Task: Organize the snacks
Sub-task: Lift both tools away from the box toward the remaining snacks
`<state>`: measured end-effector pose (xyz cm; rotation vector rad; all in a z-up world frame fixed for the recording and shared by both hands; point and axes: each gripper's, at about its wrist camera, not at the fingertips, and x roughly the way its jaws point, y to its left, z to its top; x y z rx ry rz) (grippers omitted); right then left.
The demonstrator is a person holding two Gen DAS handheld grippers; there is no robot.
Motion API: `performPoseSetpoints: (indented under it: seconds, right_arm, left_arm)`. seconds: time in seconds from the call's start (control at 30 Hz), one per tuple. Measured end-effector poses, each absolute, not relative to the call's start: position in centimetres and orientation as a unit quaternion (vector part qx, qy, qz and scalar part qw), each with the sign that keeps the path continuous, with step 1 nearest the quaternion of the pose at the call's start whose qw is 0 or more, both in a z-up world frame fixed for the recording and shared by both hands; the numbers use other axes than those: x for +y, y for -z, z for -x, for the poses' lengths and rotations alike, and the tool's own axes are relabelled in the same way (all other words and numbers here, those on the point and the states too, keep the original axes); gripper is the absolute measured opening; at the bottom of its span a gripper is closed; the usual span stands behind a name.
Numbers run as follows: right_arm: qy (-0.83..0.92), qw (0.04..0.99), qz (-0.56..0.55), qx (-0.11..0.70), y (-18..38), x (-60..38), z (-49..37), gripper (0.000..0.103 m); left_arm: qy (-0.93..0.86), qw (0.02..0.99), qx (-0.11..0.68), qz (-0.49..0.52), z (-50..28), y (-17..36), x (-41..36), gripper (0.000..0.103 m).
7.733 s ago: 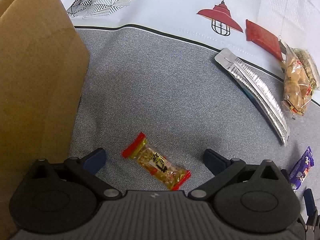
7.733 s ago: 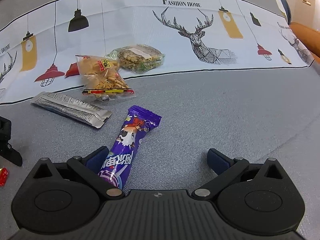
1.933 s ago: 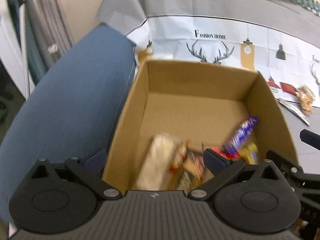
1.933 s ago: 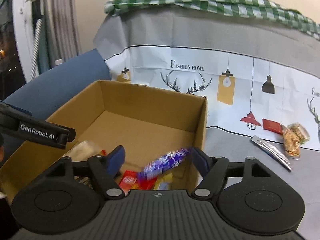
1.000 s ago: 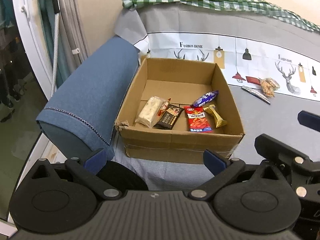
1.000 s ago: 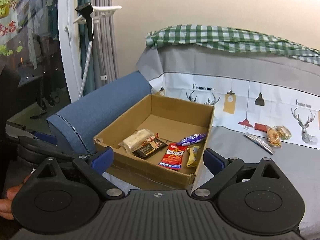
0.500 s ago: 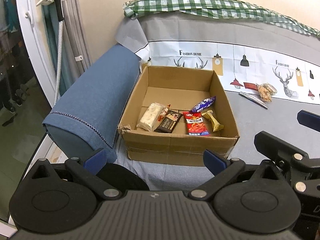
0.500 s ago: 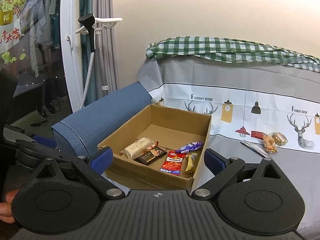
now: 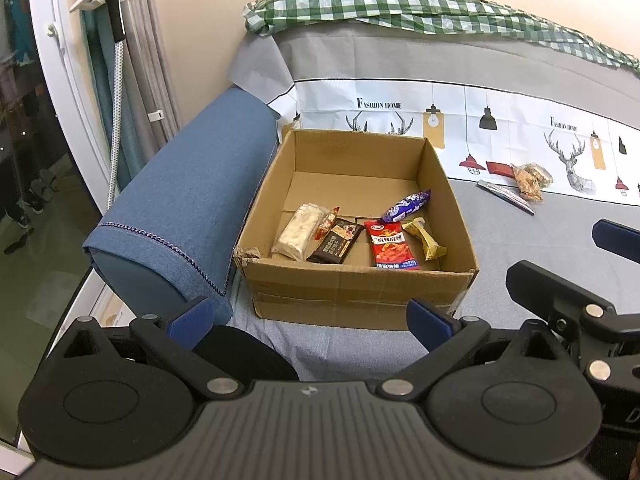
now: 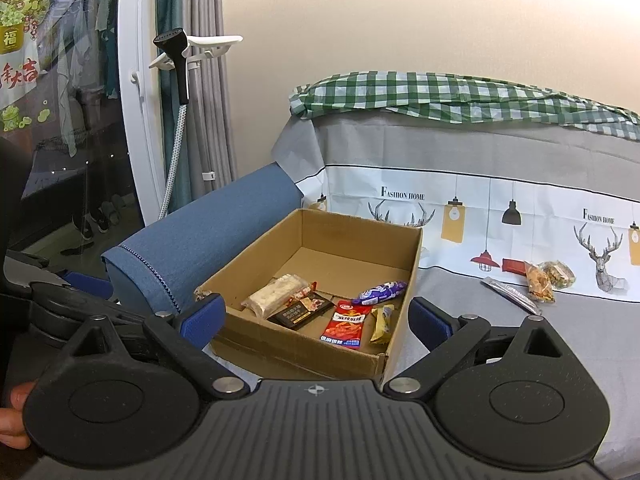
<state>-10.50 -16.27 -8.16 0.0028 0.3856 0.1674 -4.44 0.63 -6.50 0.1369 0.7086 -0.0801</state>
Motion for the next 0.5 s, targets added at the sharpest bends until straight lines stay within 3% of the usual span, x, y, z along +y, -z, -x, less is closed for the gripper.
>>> performPoseSetpoints:
  seconds: [0.5]
  right_arm:
    - [-0.082,0.977,-0.012,0.198,8.68,-16.49,10.06,0.098]
  left_arm:
    - [0.042,0.931,0.354,-0.075,3.86,6.72,-0.10,0.103]
